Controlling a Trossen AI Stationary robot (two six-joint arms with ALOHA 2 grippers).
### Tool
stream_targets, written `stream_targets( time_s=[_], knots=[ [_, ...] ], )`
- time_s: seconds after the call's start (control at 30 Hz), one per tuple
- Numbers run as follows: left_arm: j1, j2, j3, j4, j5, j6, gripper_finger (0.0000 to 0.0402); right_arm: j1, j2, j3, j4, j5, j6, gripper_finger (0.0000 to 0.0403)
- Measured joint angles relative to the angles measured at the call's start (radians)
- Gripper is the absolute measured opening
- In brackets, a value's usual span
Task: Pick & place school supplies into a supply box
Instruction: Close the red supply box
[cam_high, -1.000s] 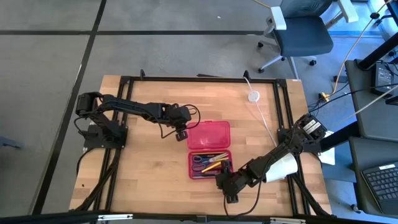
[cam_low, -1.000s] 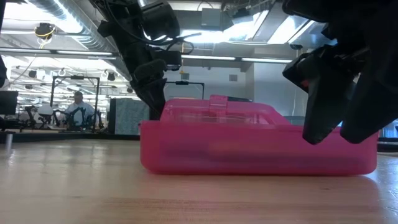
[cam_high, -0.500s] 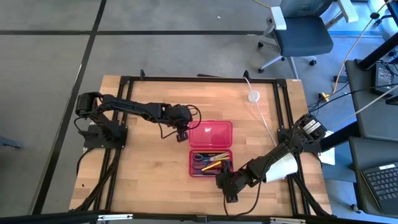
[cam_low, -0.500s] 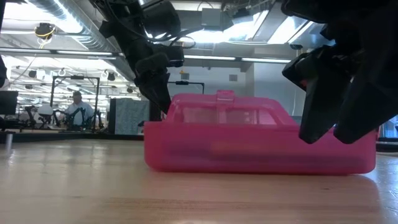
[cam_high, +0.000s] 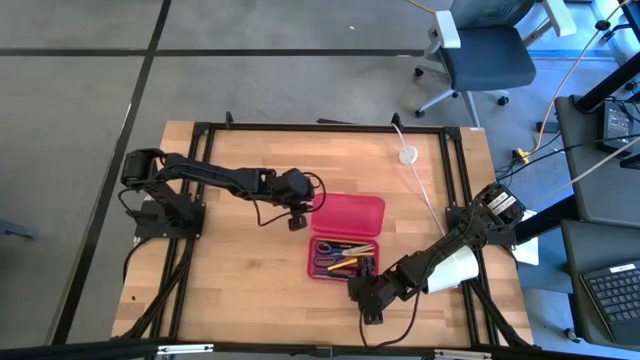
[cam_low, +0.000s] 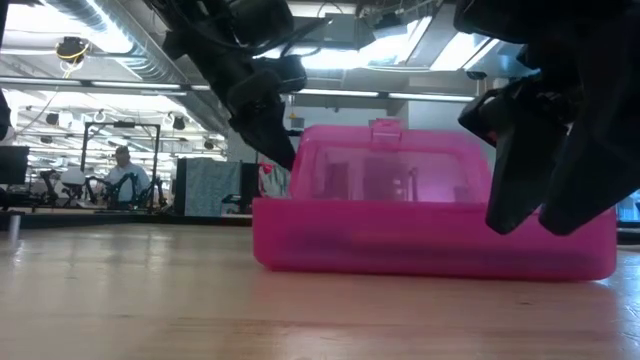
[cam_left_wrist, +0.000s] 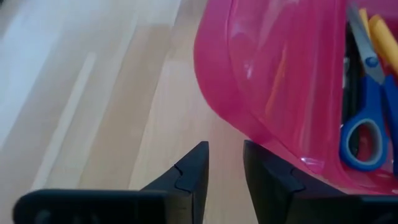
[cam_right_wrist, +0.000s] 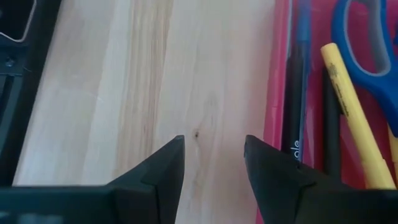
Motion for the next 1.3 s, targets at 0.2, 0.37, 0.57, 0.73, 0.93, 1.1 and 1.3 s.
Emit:
stream_targets(
  time_s=[0.2, 0.37, 0.57, 0.73, 0.93, 1.1, 1.3],
  knots=[
    [0.002, 0.026, 0.0, 0.124, 0.073, 0.051, 0.0091, 0.0, 0.0, 0.0, -0.008, 0.0, 0.001, 0.0171],
    [0.008, 0.057, 0.0, 0.163, 0.169, 0.059, 0.0095, 0.0, 0.0, 0.0, -0.015, 0.0, 0.0, 0.0171],
    [-0.006, 0.112, 0.0, 0.179, 0.191, 0.063, 0.0091, 0.0, 0.0, 0.0, -0.027, 0.0, 0.004, 0.0171],
    [-0.019, 0.123, 0.0, 0.185, 0.192, 0.066, 0.0093, 0.0, 0.0, -0.001, -0.049, 0.002, 0.024, 0.0171],
    [-0.033, 0.111, 0.0, 0.213, 0.194, 0.069, 0.0093, 0.0, 0.0, -0.002, -0.082, 0.033, 0.03, 0.0171],
    [-0.038, 0.112, 0.0, 0.212, 0.197, 0.076, 0.0091, 0.0, 0.001, -0.002, -0.101, 0.05, 0.051, 0.0171],
    [-0.04, 0.087, 0.0, 0.231, 0.242, 0.077, 0.0095, 0.0, 0.002, -0.002, -0.101, 0.074, 0.053, 0.0171]
  ],
)
